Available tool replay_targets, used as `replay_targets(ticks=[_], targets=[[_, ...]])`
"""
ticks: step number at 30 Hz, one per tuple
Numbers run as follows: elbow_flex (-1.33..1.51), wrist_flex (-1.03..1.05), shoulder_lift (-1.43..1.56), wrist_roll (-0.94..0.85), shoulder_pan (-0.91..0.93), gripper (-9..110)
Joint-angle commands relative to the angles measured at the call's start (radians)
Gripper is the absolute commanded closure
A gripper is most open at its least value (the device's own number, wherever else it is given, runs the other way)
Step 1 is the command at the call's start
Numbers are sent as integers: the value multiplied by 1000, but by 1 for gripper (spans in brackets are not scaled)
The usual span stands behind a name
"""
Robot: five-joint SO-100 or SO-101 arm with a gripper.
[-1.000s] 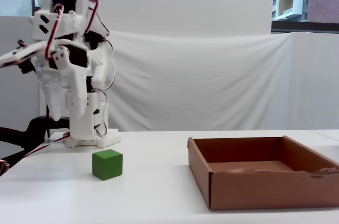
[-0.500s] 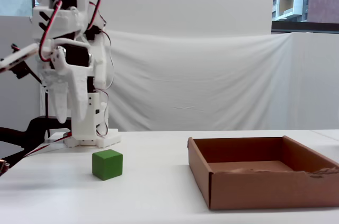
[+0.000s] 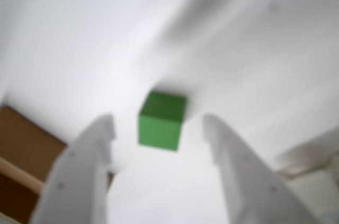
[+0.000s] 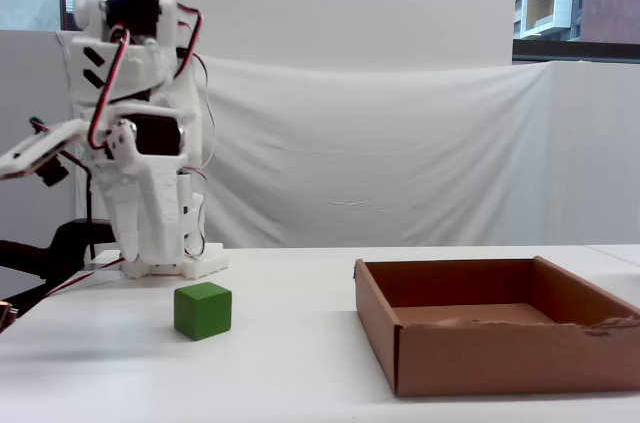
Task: Grasp a green cube and put it in a box.
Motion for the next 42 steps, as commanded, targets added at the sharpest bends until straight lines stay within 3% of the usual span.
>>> replay_targets(ticks=[1, 30, 42], targets=[[-5, -18, -6, 15, -17, 78], [-204, 54, -235, 241, -55, 77], [-222, 75, -316, 209, -178, 77]])
